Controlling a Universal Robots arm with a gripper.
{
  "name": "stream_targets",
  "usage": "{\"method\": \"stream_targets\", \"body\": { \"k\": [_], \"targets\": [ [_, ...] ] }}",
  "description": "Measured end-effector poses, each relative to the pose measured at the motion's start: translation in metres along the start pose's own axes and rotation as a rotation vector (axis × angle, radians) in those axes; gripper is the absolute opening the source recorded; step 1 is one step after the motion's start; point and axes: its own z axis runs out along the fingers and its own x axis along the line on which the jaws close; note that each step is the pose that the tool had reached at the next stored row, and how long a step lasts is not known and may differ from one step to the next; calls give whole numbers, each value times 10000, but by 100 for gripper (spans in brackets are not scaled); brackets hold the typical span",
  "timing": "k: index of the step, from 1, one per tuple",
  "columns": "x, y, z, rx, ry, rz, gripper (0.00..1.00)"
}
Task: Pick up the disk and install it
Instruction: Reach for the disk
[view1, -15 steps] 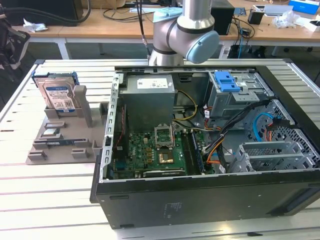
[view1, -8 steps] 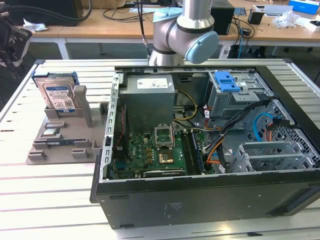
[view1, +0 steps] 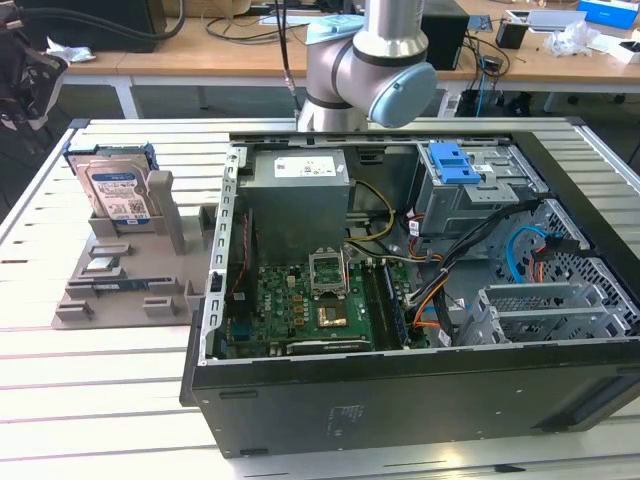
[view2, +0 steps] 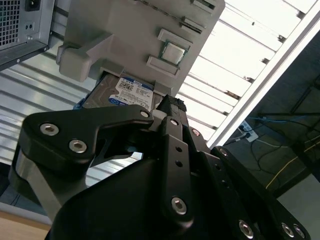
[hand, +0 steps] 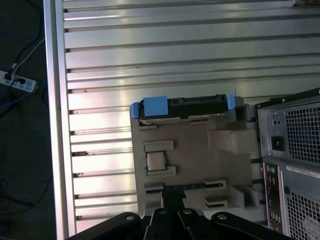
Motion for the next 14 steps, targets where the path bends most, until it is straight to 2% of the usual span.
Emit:
{"method": "stream_targets", "body": {
  "k": [14],
  "targets": [
    [14,165,52,4,-2,0,11]
  ]
}}
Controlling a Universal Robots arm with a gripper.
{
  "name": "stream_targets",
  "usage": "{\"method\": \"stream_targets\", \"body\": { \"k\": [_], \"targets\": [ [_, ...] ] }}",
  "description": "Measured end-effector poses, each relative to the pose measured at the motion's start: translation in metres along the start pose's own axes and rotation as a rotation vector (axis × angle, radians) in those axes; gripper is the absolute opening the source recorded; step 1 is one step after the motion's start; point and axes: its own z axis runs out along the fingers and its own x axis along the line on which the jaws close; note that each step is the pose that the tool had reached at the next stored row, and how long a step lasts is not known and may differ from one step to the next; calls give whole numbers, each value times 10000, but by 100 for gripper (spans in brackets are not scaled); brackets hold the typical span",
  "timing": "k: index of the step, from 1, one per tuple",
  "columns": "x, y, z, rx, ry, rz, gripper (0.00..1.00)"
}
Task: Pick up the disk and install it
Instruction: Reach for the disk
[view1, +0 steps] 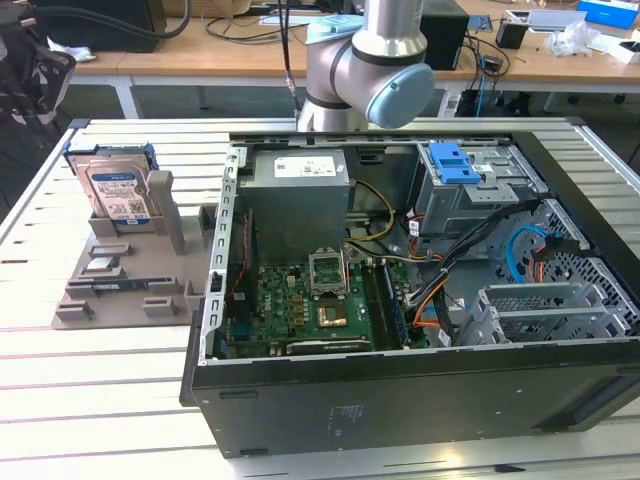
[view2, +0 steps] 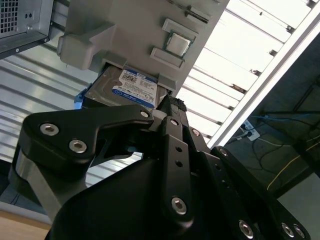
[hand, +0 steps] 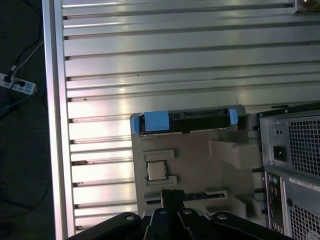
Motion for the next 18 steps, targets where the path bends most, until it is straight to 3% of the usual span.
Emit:
{"method": "stream_targets", "body": {
  "k": [11,16,18],
  "targets": [
    [10,108,73,12,0,-2,11],
    [18,207,116,110,-7,-2,11],
    [18,211,118,118,-8,-4,11]
  ]
}}
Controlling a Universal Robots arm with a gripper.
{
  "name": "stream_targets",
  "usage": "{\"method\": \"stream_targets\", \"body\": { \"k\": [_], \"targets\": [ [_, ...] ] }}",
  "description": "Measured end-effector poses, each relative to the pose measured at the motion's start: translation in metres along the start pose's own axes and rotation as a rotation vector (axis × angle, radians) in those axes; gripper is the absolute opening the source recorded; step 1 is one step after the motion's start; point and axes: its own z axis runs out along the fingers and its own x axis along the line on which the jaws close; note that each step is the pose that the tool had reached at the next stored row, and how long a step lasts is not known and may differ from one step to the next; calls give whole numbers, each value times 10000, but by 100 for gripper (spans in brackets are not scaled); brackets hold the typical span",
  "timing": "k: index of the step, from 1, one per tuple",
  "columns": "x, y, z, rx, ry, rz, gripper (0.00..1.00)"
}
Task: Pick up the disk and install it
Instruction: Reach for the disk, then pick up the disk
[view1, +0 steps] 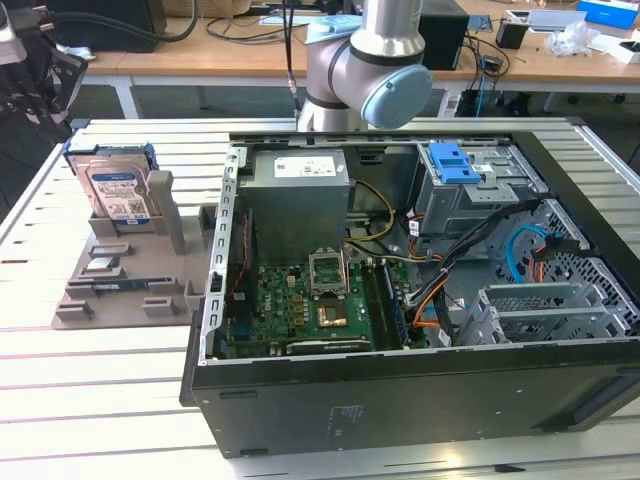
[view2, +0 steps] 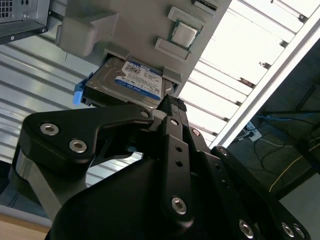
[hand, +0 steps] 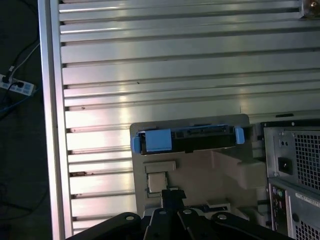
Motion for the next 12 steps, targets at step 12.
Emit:
{"method": "stream_targets", "body": {
  "k": [12],
  "targets": [
    [0,3,0,-1,2,-76,11]
  ]
}}
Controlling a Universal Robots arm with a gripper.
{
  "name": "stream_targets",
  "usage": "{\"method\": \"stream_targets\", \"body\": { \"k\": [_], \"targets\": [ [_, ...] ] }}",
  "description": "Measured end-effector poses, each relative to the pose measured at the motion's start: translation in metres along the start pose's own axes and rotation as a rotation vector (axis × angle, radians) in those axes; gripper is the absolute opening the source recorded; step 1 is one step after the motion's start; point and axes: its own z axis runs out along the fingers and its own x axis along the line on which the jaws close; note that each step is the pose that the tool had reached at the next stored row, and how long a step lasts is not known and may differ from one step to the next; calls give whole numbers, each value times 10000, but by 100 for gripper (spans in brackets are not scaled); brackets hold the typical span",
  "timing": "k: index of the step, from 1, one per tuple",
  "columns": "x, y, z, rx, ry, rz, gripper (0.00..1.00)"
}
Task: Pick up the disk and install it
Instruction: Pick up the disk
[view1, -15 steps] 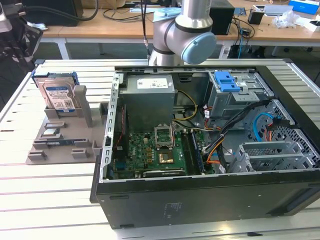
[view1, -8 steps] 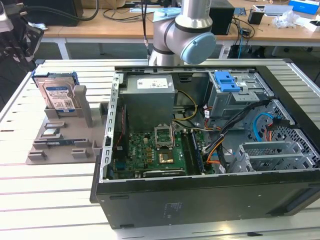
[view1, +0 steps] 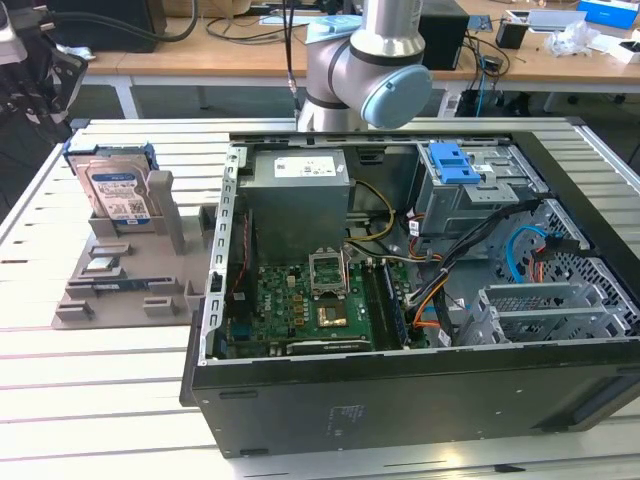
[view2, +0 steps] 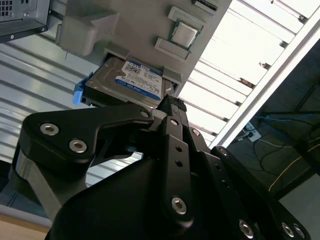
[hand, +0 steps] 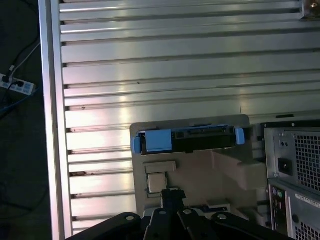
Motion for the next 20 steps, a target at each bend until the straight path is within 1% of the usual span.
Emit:
{"method": "stream_targets", "body": {
  "k": [1,2,3,5,6,9,13,16,20],
  "targets": [
    [0,0,0,-3,3,-104,11],
    [0,0,0,-9,11,-354,11],
    [0,0,0,-17,22,-716,11],
    [0,0,0,-27,34,-1114,11],
    [0,0,0,-37,46,-1489,11],
    [0,0,0,-53,67,-2155,11],
    [0,0,0,-71,89,-2908,11],
    [0,0,0,-89,111,-3622,11],
    [0,0,0,-104,131,-4256,11]
  ]
}}
